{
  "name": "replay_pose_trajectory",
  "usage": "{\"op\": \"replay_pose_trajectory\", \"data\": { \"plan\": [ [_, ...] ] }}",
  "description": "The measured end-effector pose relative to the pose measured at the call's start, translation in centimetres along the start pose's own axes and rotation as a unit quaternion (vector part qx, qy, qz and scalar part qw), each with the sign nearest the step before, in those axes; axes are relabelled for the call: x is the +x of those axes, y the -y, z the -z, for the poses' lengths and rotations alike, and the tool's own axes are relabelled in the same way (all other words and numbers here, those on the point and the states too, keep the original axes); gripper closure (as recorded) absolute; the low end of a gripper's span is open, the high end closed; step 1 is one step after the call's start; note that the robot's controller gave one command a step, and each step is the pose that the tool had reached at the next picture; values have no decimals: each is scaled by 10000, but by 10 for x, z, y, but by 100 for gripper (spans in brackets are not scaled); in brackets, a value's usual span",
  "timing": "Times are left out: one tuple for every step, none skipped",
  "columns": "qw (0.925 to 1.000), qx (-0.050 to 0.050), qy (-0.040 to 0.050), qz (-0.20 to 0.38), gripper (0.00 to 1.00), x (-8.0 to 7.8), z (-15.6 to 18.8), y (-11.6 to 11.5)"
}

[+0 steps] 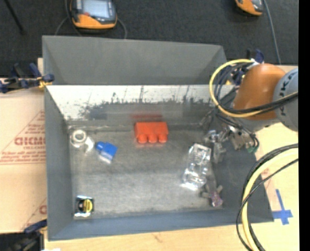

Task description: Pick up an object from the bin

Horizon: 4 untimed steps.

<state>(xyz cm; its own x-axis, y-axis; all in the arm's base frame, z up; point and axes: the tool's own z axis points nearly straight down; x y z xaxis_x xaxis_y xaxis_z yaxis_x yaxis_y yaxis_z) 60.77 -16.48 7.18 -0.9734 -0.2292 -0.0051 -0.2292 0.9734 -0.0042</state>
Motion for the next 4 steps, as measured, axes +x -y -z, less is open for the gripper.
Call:
{"op": "replay_pose_trajectory", "data": {
  "plan": [
    [9893,9,18,1456,100,48,143,-15],
    [9894,-15,-2,1451,0,48,139,-16],
    [9737,-28,-4,2278,0,53,37,-50],
    [8906,50,140,4546,0,40,12,-51]
  ]
}}
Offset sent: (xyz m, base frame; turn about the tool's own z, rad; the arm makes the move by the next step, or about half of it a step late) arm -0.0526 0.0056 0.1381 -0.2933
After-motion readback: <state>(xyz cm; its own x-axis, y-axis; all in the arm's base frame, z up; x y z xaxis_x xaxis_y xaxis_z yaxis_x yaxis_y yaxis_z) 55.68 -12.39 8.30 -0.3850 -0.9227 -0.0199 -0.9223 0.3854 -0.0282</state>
